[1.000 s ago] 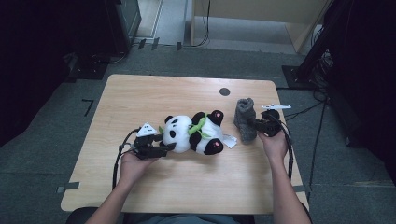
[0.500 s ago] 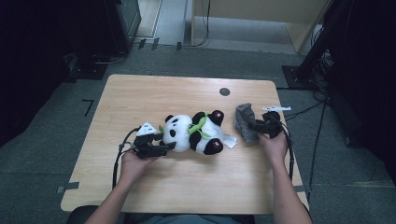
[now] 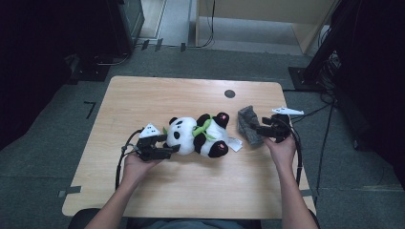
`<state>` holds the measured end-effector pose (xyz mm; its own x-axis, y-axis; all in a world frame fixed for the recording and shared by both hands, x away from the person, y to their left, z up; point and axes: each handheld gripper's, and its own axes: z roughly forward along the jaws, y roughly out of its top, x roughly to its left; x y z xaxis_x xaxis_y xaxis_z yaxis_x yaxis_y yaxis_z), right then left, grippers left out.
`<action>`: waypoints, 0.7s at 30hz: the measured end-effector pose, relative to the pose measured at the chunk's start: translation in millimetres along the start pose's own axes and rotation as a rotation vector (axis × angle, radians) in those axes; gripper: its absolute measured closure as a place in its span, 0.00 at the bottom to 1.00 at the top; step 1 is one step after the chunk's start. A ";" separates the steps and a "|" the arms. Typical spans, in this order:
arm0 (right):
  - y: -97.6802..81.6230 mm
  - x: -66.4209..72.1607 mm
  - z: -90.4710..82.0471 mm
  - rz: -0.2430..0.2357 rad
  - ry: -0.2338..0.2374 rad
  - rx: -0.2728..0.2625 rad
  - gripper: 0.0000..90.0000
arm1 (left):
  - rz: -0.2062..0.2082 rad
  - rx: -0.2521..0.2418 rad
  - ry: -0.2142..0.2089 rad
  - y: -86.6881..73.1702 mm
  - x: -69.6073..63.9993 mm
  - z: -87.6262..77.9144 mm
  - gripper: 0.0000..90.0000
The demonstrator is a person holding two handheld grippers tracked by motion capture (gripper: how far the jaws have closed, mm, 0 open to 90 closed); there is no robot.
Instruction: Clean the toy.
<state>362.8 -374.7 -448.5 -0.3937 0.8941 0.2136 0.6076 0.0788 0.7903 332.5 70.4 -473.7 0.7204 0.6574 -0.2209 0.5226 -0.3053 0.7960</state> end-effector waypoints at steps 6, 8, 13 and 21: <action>1.4 22.3 -7.4 -0.051 0.051 -0.017 0.24 | -0.003 -0.021 -0.037 0.7 0.9 -3.6 0.23; -1.0 30.6 -10.7 -0.078 0.059 -0.019 0.22 | -0.003 -0.028 -0.053 0.8 1.8 -4.5 0.21; -2.0 47.7 -12.6 -0.127 0.102 -0.021 0.23 | 0.001 -0.014 -0.049 3.4 3.7 -4.1 0.18; -7.8 71.4 -22.3 -0.166 0.168 -0.032 0.23 | 0.005 -0.008 -0.045 3.7 7.5 -4.7 0.15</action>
<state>314.6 -321.3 -426.7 -0.5976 0.7836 0.1701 0.5040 0.2021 0.8397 337.7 77.5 -469.7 0.7428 0.6240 -0.2425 0.5160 -0.3028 0.8013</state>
